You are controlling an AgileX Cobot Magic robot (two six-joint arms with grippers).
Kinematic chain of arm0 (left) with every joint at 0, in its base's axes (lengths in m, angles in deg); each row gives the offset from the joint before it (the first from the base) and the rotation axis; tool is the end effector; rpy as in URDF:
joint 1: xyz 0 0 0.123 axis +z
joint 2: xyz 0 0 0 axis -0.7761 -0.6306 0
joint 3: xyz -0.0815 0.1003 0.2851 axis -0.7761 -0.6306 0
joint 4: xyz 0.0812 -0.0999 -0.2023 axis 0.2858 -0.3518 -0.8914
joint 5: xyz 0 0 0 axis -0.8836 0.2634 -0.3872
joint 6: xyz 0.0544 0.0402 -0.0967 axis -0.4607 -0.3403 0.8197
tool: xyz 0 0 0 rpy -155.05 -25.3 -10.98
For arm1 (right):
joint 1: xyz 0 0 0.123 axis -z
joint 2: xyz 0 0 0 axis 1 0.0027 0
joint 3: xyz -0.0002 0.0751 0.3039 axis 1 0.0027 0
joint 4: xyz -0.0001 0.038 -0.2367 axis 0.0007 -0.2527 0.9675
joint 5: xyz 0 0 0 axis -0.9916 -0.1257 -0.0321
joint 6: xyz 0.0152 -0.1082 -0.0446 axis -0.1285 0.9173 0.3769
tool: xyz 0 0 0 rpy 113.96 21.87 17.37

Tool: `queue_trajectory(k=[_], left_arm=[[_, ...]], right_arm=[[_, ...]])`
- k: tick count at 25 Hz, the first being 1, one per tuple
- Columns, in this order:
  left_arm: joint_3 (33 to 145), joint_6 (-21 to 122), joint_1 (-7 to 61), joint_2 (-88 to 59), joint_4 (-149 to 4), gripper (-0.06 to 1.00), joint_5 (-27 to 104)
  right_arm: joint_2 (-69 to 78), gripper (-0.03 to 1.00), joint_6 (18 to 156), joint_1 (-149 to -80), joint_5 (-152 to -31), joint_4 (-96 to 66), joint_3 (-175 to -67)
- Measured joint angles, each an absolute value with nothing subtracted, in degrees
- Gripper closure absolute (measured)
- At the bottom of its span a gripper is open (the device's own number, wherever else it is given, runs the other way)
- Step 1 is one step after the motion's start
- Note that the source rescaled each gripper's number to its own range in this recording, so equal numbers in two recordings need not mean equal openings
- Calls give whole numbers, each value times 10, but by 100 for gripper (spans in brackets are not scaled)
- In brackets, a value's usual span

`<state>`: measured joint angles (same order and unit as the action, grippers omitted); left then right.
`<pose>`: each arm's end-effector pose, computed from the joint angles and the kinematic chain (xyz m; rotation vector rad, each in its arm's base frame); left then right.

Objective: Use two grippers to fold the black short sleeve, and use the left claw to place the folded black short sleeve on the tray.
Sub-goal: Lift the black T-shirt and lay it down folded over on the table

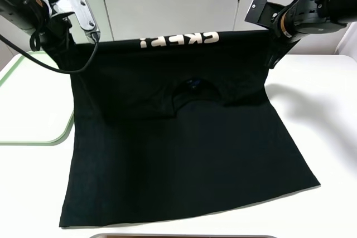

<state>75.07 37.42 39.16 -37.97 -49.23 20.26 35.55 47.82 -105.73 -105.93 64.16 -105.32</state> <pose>0.3714 -0.0698 0.2567 1.3306 2.0472 0.4245 0.4015 0.0676 0.2222 -1.1790 2.0640 -0.7746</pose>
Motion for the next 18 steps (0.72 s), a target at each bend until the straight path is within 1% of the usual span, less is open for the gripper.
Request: queue_trajectory(k=[4, 7, 11, 15, 18], left_arm=[[751, 373, 391, -380, -488, 93, 213], [751, 371, 389, -380, -489, 93, 192], [747, 358, 389, -380, -523, 93, 150], [723, 289, 389, -380, -575, 93, 94], [703, 233, 389, -380, -603, 93, 34]], right_arm=[[356, 96, 486, -1055, -1060, 664, -1054], [356, 96, 518, -1055, -1072, 633, -1054], [356, 96, 634, -1055, -1103, 501, -1055], [356, 96, 765, -1055, -1161, 354, -1056], [355, 96, 835, -1055, -1219, 256, -1056]])
